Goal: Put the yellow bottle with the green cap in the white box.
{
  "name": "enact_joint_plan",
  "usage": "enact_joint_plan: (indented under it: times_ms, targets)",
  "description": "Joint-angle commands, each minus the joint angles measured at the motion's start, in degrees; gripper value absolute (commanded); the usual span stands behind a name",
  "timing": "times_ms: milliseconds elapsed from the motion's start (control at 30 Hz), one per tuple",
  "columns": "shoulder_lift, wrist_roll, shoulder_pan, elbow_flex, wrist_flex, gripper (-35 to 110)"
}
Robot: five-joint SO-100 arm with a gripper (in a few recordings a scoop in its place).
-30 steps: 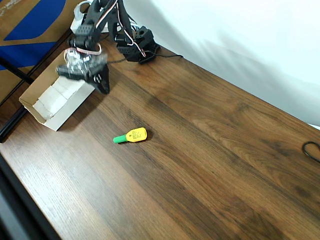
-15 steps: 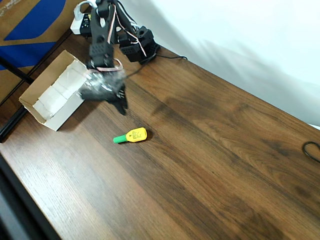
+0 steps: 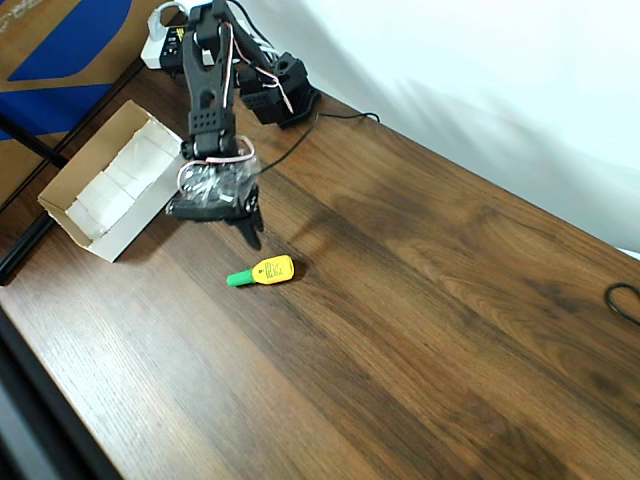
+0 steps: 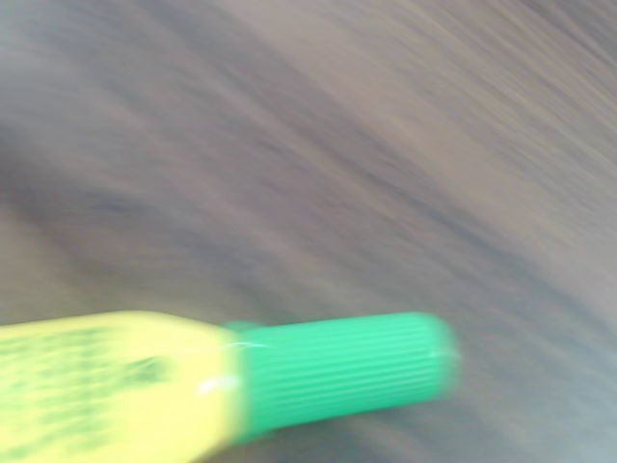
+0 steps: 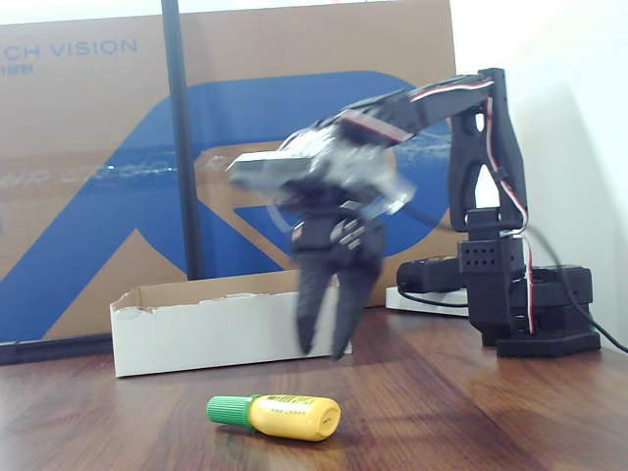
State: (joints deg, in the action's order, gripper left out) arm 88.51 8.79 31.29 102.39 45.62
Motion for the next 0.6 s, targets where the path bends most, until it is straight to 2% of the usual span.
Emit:
enact_joint_plan:
  times_ms: [0, 567]
  targets:
    - [0.09, 0.53, -1.49, -5.54, -0.79, 18]
    - [-11.51, -0.79, -3.87, -17.05, -0.7, 20]
